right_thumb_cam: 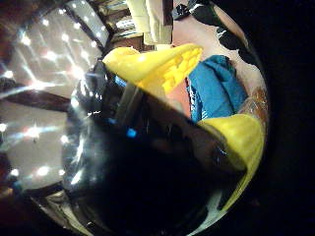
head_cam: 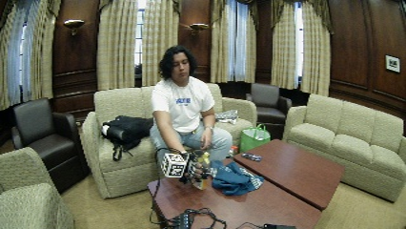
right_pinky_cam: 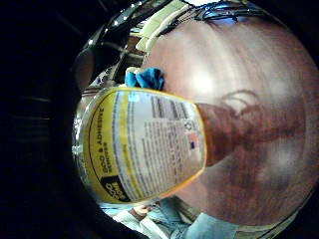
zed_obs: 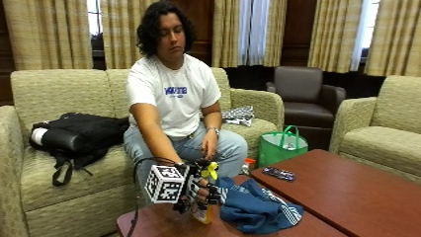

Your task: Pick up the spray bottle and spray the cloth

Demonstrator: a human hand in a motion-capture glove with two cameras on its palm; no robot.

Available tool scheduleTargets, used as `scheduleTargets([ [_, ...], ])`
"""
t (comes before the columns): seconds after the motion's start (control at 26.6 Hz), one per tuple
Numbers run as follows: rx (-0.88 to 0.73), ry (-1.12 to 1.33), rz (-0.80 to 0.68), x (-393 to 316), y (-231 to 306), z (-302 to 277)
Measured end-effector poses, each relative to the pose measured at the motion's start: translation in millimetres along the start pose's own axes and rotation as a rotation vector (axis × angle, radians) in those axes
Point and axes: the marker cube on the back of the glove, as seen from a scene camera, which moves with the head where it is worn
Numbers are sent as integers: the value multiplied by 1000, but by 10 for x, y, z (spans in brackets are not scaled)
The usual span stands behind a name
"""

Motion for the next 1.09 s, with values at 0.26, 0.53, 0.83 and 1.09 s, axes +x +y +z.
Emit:
scheduleTargets([
  [0.26,24,41,8,51,-129,-61],
  [0.53,62,27,43,94,-274,-178],
  [0.83,107,16,55,126,-411,-308],
  [1.09,107,33,58,77,-468,-309],
])
